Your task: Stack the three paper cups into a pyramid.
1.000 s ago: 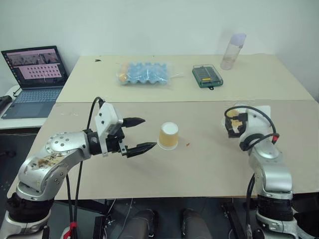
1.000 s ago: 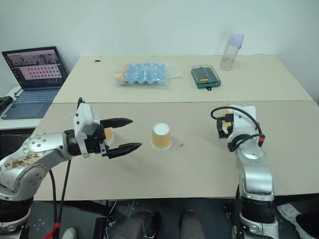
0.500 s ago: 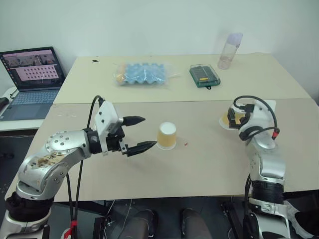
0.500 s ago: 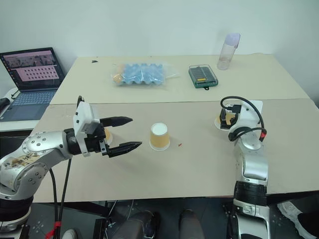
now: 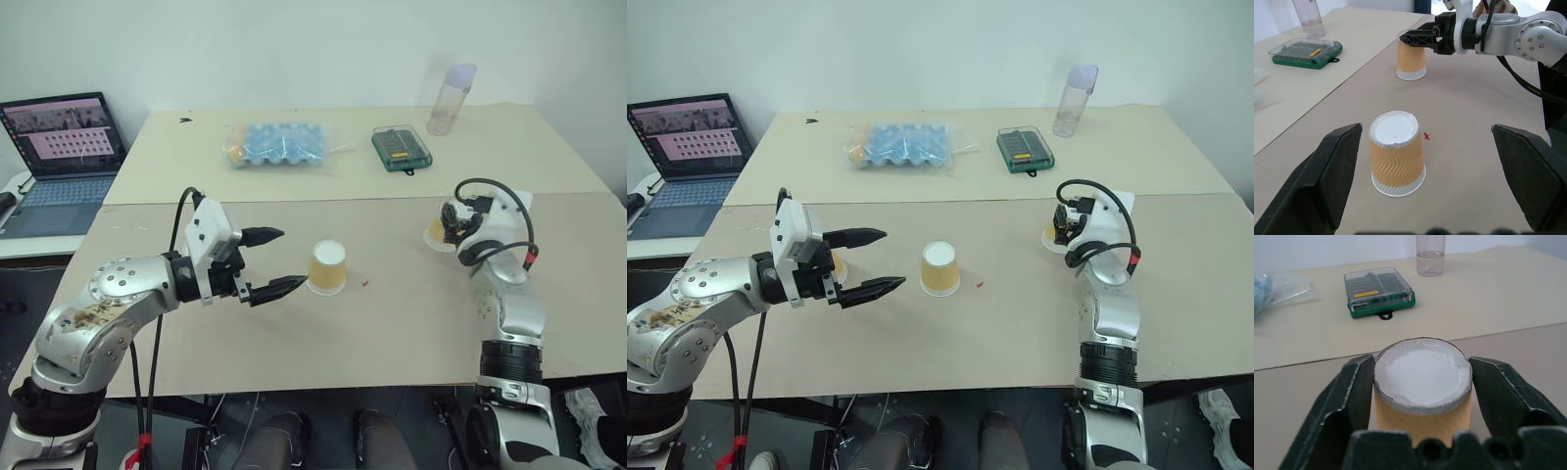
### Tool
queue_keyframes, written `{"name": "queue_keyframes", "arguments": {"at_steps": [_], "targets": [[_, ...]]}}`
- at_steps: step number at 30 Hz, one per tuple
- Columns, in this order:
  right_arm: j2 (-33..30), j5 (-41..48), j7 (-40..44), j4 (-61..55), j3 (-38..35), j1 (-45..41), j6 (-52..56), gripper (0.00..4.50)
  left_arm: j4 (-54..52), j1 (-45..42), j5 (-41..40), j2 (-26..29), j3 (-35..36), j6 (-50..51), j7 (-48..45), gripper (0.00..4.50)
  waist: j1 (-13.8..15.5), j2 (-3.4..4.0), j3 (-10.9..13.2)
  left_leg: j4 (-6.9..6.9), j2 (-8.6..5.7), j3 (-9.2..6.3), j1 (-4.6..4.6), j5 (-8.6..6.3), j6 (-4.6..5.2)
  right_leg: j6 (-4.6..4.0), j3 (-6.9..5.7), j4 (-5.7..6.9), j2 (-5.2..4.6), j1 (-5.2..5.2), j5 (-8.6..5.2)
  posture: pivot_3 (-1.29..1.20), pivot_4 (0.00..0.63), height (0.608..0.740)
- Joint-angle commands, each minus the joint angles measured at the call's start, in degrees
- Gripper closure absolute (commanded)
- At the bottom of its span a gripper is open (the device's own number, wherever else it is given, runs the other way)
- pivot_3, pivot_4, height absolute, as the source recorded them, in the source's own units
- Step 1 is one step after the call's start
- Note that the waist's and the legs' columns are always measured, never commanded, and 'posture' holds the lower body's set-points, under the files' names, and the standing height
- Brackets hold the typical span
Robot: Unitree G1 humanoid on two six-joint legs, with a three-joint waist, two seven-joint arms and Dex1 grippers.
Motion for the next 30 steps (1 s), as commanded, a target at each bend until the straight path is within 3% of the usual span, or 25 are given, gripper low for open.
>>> {"name": "queue_keyframes", "arguments": {"at_steps": [1,9,14,22,25,28,30], "targets": [[-2.34,-0.36,1.75,-3.62,1.03,-0.76,-1.42,1.96,-1.72,-0.04,-0.36,0.27,1.61,-0.13,0.41,0.0,-0.14,0.0,0.0,0.0,0.0,0.0,0.01,0.0,0.0,0.0,0.0,0.0,0.0,0.01,0.0,0.0,0.15,0.74],[-8.4,5.95,13.43,-8.77,1.87,-2.96,0.06,1.96,-1.76,0.14,-0.28,0.1,1.45,-0.28,0.68,0.0,-0.26,0.01,0.0,0.0,0.0,0.0,-0.01,-0.05,0.08,0.0,0.0,-0.02,0.0,0.02,0.0,0.0,0.15,0.74],[-11.68,4.24,13.76,-5.57,2.0,-3.84,1.1,1.96,-1.89,0.35,-0.41,0.04,1.59,-0.31,1.02,0.0,-0.27,0.01,0.0,0.0,0.01,0.0,0.0,-0.08,0.14,0.0,-0.01,-0.02,0.0,0.02,0.0,0.0,0.15,0.74],[-11.69,2.09,10.82,-3.26,1.23,-0.49,0.89,1.96,-2.01,0.88,-0.68,0.42,2.03,-0.21,1.01,0.0,-0.21,0.0,0.0,0.0,0.01,0.0,-0.04,-0.06,0.09,0.0,0.01,-0.01,-0.01,0.02,0.0,0.0,0.15,0.74],[-10.84,2.08,9.22,-5.32,0.53,2.52,1.51,1.24,-2.01,1.08,-0.73,0.63,2.27,-0.17,0.84,0.0,-0.15,0.0,0.0,0.0,0.01,0.0,-0.04,-0.05,0.08,0.0,0.02,-0.02,-0.01,0.02,0.0,0.0,0.15,0.74],[-9.9,0.78,6.39,-8.94,0.66,7.03,2.56,0.22,-1.98,1.25,-0.72,0.87,2.56,-0.16,0.68,0.0,-0.08,0.0,0.0,0.0,0.01,0.0,-0.04,-0.06,0.1,0.0,0.02,0.0,-0.01,0.02,0.0,0.0,0.15,0.74],[-8.83,0.78,5.41,-9.94,1.15,8.9,3.15,0.09,-1.98,1.22,-0.83,0.88,2.62,-0.06,0.7,0.0,0.06,0.0,0.0,0.0,0.01,0.0,-0.04,-0.06,0.09,0.0,0.03,0.02,-0.01,0.02,0.0,0.0,0.15,0.74]]}}
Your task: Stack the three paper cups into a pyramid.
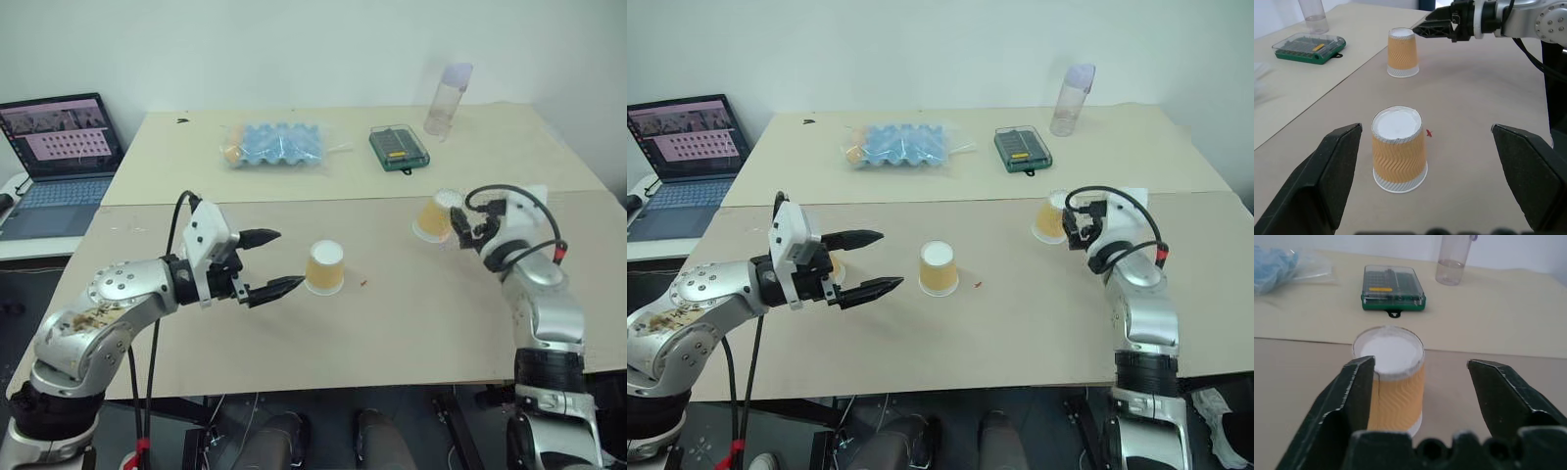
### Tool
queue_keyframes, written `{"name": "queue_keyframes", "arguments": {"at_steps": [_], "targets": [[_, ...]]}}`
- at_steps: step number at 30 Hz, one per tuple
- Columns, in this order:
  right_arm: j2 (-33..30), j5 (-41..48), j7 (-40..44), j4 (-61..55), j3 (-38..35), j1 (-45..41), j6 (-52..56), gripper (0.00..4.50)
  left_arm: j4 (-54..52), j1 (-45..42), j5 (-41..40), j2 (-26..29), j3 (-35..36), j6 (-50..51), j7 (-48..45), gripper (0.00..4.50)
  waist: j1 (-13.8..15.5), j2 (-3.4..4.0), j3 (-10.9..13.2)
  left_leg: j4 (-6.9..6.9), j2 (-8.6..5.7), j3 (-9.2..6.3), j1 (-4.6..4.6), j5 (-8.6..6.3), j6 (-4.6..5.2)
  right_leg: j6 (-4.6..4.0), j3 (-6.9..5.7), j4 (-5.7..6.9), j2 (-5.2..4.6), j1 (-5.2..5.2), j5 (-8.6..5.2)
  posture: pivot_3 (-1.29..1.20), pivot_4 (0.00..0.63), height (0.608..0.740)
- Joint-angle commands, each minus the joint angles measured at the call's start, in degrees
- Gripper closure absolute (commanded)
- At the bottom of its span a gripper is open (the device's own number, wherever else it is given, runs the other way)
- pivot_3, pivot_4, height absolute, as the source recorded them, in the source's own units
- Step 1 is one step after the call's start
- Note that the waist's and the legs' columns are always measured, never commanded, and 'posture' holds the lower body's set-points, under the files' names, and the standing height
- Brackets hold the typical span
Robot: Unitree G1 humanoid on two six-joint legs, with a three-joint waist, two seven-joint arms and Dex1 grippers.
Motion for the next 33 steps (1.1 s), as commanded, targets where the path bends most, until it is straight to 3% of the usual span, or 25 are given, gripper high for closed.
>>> {"name": "queue_keyframes", "arguments": {"at_steps": [1,33], "targets": [[1.46,-0.94,-2.42,-4.2,-0.27,2.4,0.7,0.09,-1.82,-0.28,-0.67,0.64,1.81,-0.06,-0.15,0.0,0.02,0.0,0.0,0.0,0.0,0.01,0.01,0.0,0.0,0.0,0.0,0.0,0.0,-0.01,0.0,0.0,0.15,0.74],[5.49,-3.68,-1.89,20.92,3.85,-15.73,-11.84,0.09,-2.66,0.08,-0.74,0.89,2.56,0.55,0.61,0.0,-0.44,0.0,0.0,0.0,0.0,0.07,0.08,0.03,-0.04,-0.04,0.14,0.26,0.07,-0.01,0.0,0.0,0.15,0.74]]}}
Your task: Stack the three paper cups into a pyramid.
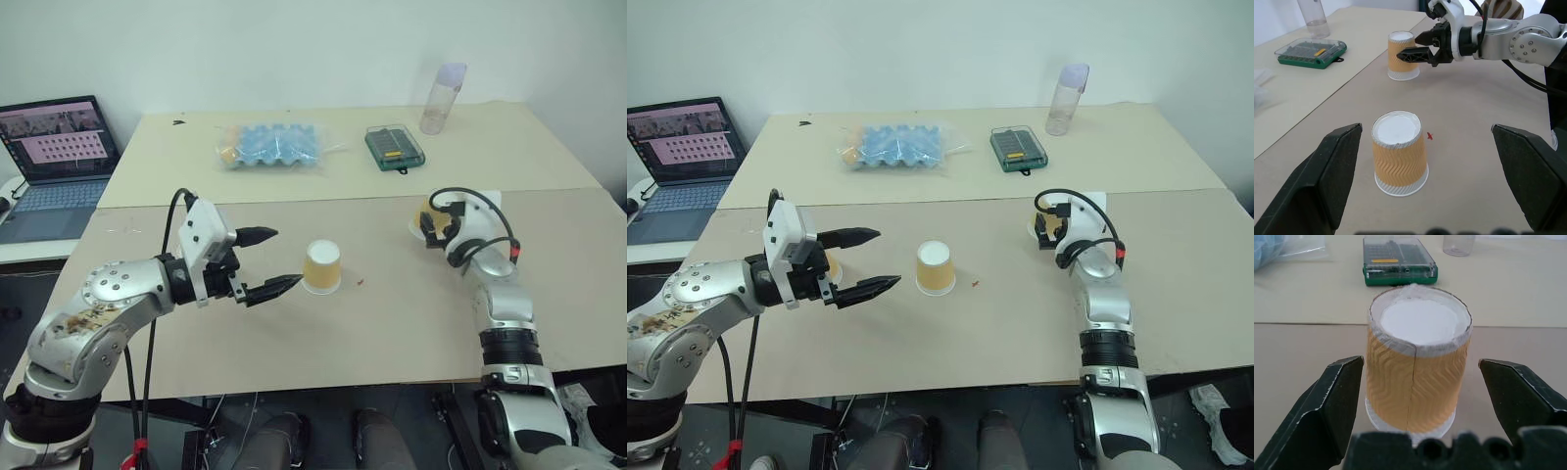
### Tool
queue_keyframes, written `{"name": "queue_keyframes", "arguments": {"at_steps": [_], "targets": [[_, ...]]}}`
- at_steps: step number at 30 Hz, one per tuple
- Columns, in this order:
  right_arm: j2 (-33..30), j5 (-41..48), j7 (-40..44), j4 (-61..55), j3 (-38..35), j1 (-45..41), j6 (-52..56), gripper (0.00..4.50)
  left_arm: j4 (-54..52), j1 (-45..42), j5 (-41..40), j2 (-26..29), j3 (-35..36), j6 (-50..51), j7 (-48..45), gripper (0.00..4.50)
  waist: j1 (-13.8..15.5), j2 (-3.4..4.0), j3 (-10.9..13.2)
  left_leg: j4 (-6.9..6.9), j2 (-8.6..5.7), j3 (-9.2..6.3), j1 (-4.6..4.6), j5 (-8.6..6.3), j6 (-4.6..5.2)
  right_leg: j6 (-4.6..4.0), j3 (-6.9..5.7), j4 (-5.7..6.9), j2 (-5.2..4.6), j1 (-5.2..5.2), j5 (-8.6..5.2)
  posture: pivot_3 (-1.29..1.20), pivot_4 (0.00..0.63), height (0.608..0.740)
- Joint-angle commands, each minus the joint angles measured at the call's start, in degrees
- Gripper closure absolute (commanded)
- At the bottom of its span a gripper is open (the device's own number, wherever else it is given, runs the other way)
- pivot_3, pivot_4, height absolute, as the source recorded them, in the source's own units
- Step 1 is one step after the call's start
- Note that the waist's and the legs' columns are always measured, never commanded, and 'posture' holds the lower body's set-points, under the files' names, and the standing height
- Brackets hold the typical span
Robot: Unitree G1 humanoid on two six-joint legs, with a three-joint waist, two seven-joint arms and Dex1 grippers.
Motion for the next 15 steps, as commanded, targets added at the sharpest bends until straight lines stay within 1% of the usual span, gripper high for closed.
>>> {"name": "queue_keyframes", "arguments": {"at_steps": [1,8,15], "targets": [[-0.14,-0.31,0.22,1.22,-0.03,-3.36,-3.43,0.09,-1.55,-0.17,-0.58,0.61,1.59,0.28,0.27,0.0,0.02,0.0,0.0,0.0,0.0,0.0,0.01,0.0,0.0,0.0,0.0,0.0,0.01,-0.01,0.0,0.0,0.15,0.74],[0.15,-0.38,0.53,5.76,0.16,-6.24,-5.52,0.09,-1.75,-0.07,-0.53,0.58,1.67,0.32,0.54,0.0,0.03,0.0,0.0,0.0,0.0,0.0,0.0,0.0,-0.01,-0.01,0.01,-0.02,0.01,-0.01,0.0,0.0,0.15,0.74],[0.12,0.16,0.86,7.38,-0.21,-6.64,-6.65,0.09,-1.87,0.13,-0.64,0.7,1.87,0.45,0.69,0.0,0.03,0.0,0.0,0.0,0.0,0.0,0.0,0.0,-0.01,-0.01,0.02,-0.01,0.01,0.0,0.0,0.0,0.15,0.74]]}}
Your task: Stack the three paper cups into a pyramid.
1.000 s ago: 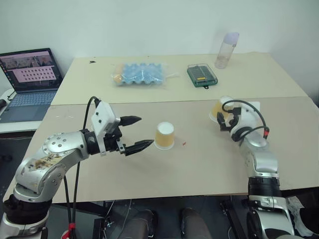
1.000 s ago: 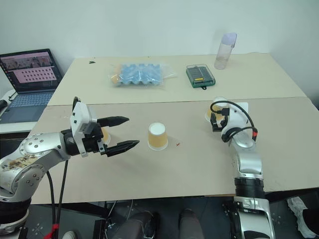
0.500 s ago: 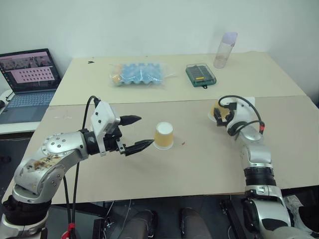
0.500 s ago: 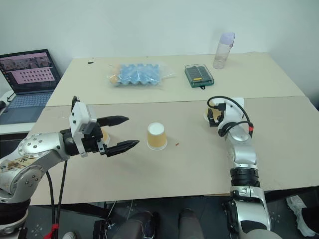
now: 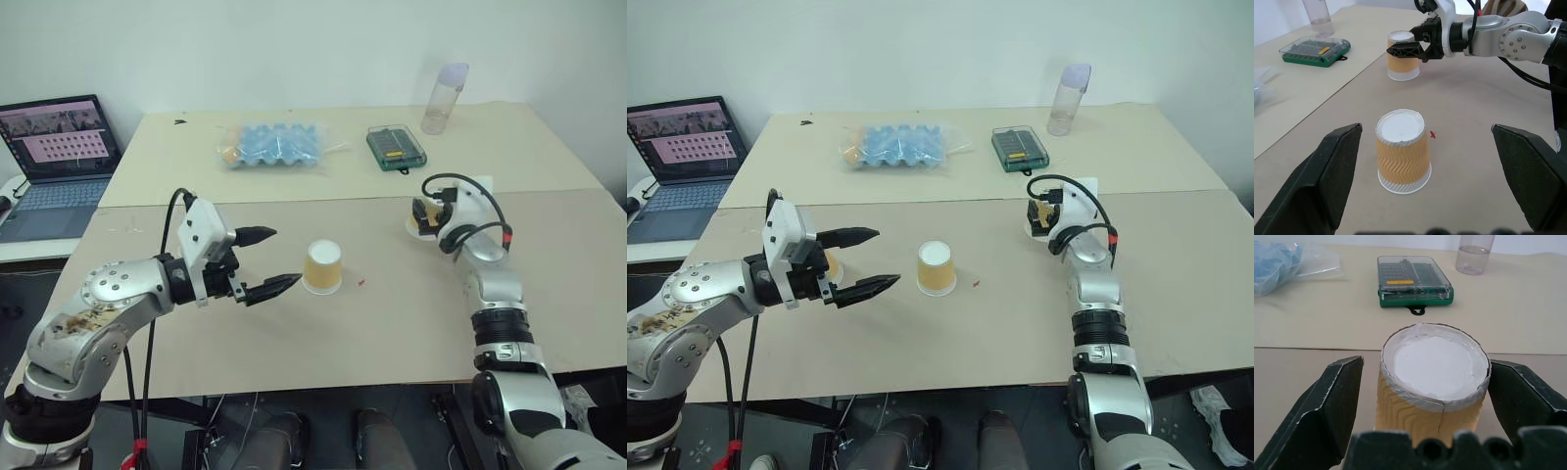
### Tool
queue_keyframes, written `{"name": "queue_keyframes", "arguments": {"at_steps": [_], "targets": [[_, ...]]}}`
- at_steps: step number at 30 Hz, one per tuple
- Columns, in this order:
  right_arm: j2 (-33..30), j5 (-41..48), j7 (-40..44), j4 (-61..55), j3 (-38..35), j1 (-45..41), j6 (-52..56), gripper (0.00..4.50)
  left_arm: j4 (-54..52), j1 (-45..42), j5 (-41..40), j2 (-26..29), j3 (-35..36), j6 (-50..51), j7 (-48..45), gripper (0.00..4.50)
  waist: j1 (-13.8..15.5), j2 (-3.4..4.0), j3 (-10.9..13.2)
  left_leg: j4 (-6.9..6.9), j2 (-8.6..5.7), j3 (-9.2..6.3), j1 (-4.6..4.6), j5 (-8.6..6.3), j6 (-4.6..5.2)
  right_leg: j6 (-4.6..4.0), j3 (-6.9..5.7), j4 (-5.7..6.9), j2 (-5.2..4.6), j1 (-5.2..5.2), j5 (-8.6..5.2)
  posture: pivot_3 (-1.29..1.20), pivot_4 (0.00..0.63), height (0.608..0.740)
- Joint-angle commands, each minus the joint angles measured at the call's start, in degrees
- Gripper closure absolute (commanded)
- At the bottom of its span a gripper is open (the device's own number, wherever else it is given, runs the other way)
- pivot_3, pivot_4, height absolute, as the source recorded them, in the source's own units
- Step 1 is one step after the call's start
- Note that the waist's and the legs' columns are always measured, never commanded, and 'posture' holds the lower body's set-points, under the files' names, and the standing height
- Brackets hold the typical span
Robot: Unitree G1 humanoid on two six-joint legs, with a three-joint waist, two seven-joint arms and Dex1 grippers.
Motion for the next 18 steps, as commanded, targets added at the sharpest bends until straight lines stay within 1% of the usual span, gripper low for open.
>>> {"name": "queue_keyframes", "arguments": {"at_steps": [1,4,5,6,7,8,13,15,17,18], "targets": [[-0.26,0.59,0.44,-0.95,-0.85,-1.79,-2.17,0.09,-1.83,0.1,-0.64,0.68,1.6,0.24,0.14,0.0,0.0,0.0,0.0,0.0,0.0,0.0,0.0,0.0,0.0,0.0,0.0,0.0,0.0,0.0,0.0,0.0,0.15,0.74],[-0.15,0.57,0.4,-1.12,-0.82,-1.7,-2.36,0.86,-1.77,0.06,-0.74,0.61,1.55,0.42,0.16,0.0,-0.03,0.0,0.0,0.0,0.0,0.0,0.0,0.0,0.0,0.0,0.01,0.01,0.01,0.0,0.0,0.0,0.15,0.74],[-0.07,0.66,0.43,-1.21,-0.86,-1.68,-2.3,1.29,-1.73,0.04,-0.69,0.6,1.54,0.46,0.1,0.0,-0.02,0.0,0.0,0.0,0.0,0.0,0.0,0.0,0.0,0.0,0.01,0.01,0.01,0.0,0.0,0.0,0.15,0.74],[-0.01,0.79,0.55,-1.32,-0.9,-1.67,-2.23,1.53,-1.68,0.01,-0.58,0.61,1.51,0.47,0.04,0.0,-0.02,0.0,0.0,0.0,0.0,0.0,0.0,0.0,0.0,0.0,0.01,0.02,0.01,0.0,0.0,0.0,0.15,0.74],[-0.07,0.73,0.73,-1.32,-0.78,-1.7,-2.1,1.9,-1.61,-0.09,-0.48,0.57,1.44,0.5,0.01,0.0,-0.01,0.0,0.0,0.0,0.0,0.0,0.0,0.0,0.0,0.0,0.01,0.02,0.02,0.0,0.0,0.0,0.15,0.74],[-0.13,0.62,0.59,-1.35,-0.77,-1.72,-1.77,2.0,-1.55,-0.21,-0.44,0.53,1.41,0.52,0.02,0.0,-0.01,0.0,0.0,0.0,0.0,0.0,0.0,0.0,0.0,0.0,0.01,0.02,0.02,0.0,0.0,0.0,0.15,0.74],[-0.41,1.07,0.82,-2.79,-1.26,-1.6,-1.57,2.0,-1.56,-0.25,-0.43,0.43,1.26,0.55,-0.02,0.0,0.0,0.0,0.0,0.0,0.0,0.0,0.0,0.0,0.0,0.0,0.02,0.02,0.01,0.0,0.0,0.0,0.15,0.74],[-1.3,2.19,2.12,-5.65,-1.81,-1.3,-0.73,2.0,-1.63,-0.24,-0.57,0.3,1.2,0.62,0.03,0.0,-0.01,0.0,0.0,0.0,0.0,0.0,0.0,0.0,0.0,0.0,0.02,0.02,0.01,0.0,0.0,0.0,0.15,0.74],[-3.16,3.95,5.1,-9.2,-2.33,-0.62,0.83,2.0,-1.73,-0.16,-0.35,0.32,1.04,0.54,0.06,0.0,0.01,0.01,0.01,0.0,0.0,0.0,-0.04,0.0,0.0,0.0,0.03,0.03,0.01,0.0,0.0,0.0,0.15,0.74],[-4.9,5.98,8.93,-11.82,-2.46,0.13,2.38,2.0,-1.77,-0.09,-0.34,0.28,1.03,0.55,0.11,0.0,0.01,0.01,0.01,0.0,0.0,0.0,-0.06,0.0,0.0,0.0,0.03,0.03,0.01,-0.01,0.0,0.0,0.15,0.74]]}}
